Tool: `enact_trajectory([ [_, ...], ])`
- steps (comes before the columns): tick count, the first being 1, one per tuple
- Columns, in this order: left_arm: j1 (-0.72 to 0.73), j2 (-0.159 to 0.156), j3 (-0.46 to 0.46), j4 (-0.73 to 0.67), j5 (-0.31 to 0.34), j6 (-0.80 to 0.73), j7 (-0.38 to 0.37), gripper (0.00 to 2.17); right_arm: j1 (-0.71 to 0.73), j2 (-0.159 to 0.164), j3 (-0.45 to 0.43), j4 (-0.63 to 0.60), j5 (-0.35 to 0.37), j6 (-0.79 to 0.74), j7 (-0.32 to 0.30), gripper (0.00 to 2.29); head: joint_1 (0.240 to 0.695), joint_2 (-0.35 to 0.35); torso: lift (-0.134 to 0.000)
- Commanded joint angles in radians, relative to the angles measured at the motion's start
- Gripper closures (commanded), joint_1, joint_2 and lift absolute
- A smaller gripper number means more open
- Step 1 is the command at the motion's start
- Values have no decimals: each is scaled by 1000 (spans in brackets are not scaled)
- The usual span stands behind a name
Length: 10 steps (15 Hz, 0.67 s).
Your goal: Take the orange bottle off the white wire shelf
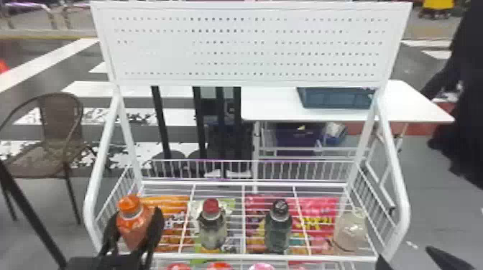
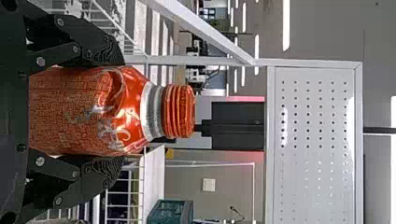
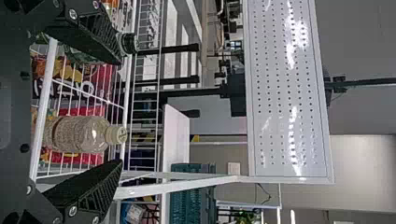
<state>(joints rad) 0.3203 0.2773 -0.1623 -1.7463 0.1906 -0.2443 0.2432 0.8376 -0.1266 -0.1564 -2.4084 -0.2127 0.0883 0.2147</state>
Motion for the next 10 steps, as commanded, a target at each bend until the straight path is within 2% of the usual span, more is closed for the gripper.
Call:
enact_trajectory([
  [1, 94, 0, 32, -144, -19, 63, -1, 630, -6, -1, 3, 5, 1, 0, 0, 151, 499, 0, 0],
  [3, 187, -1, 64, -297, -57, 161, -1, 626, -8, 1, 6, 6, 4, 0, 0, 151, 499, 0, 0],
  [6, 310, -3, 107, -475, -89, 219, -2, 626, -9, -1, 6, 6, 6, 0, 0, 151, 499, 0, 0],
  [10, 418, -12, 147, -598, -114, 274, -2, 626, -8, -5, -3, -3, 3, 0, 0, 151, 499, 0, 0],
])
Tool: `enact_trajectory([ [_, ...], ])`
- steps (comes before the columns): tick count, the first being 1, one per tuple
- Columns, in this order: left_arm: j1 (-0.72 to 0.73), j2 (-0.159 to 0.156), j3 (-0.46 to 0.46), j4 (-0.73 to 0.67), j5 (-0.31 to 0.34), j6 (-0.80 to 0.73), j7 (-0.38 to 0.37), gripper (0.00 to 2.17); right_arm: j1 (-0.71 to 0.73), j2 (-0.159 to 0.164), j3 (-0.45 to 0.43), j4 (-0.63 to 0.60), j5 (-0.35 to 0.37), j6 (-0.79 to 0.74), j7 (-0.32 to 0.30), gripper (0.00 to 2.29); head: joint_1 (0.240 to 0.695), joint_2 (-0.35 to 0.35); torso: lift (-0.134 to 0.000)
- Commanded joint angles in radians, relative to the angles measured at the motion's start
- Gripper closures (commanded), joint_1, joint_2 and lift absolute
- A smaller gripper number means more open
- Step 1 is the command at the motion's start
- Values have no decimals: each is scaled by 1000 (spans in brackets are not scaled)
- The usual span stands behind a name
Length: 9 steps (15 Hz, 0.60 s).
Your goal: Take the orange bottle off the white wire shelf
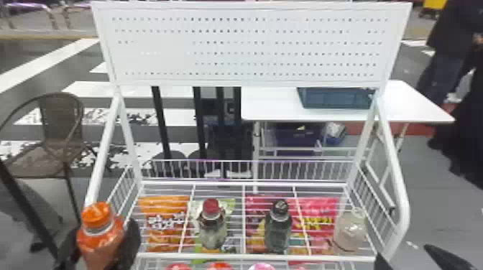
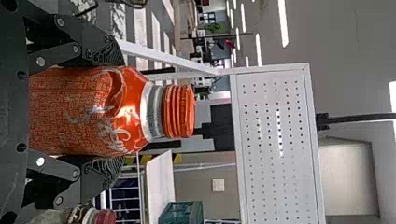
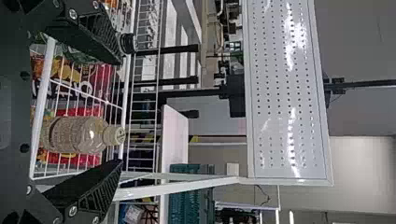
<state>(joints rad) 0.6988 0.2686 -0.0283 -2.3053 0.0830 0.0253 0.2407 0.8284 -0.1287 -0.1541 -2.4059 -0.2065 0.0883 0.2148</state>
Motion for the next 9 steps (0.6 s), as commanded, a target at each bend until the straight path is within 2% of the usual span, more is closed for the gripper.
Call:
enact_trajectory([
  [1, 76, -5, 15, -69, -20, 11, 0, 626, 5, -3, -10, -7, -5, 0, 0, 151, 499, 0, 0],
  [5, 125, -22, 2, -123, -62, 29, 5, 626, 5, -6, -5, -9, -5, 0, 0, 151, 499, 0, 0],
  [9, 111, -29, -1, -121, -62, 14, 5, 626, 9, -6, -5, -12, -5, 0, 0, 151, 499, 0, 0],
])
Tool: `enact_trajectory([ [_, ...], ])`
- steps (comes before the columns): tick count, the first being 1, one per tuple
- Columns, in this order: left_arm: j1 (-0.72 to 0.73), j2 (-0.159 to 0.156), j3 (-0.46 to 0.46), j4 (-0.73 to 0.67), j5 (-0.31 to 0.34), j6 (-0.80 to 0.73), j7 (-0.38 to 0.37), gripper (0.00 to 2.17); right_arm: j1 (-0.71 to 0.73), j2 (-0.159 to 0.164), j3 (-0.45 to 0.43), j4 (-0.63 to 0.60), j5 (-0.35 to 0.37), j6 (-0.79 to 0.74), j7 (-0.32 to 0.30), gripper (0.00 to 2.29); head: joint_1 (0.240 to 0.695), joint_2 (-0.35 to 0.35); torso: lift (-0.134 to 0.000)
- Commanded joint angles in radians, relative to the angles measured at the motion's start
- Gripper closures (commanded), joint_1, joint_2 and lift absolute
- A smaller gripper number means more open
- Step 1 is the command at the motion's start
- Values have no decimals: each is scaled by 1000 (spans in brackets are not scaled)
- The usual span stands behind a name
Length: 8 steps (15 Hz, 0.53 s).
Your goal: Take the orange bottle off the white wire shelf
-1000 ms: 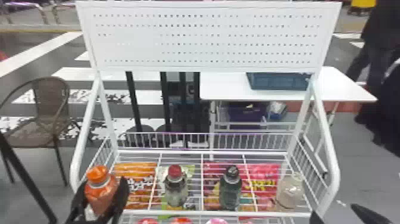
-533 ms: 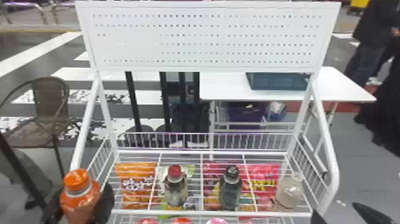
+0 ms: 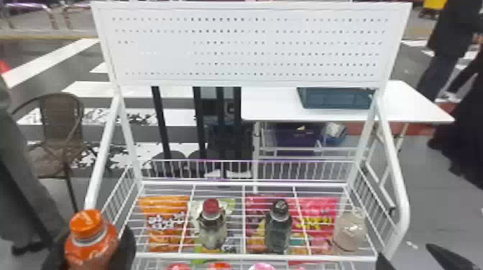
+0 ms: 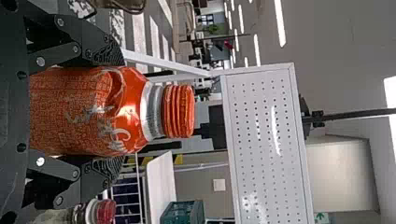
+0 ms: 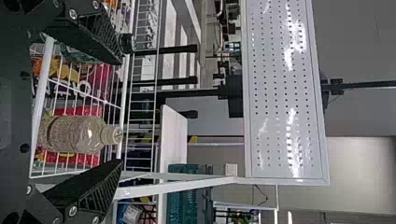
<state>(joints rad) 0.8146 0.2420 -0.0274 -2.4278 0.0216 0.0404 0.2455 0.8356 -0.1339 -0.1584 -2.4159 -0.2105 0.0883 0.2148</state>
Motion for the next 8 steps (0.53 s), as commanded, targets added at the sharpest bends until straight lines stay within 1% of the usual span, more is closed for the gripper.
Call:
enact_trajectory([
  [1, -6, -3, -2, 3, 0, -1, 0, 626, 2, -1, -3, -3, -1, 0, 0, 151, 499, 0, 0],
  [8, -5, -3, -8, 3, -5, -1, 0, 626, 0, -3, -1, -3, -4, 0, 0, 151, 499, 0, 0],
])
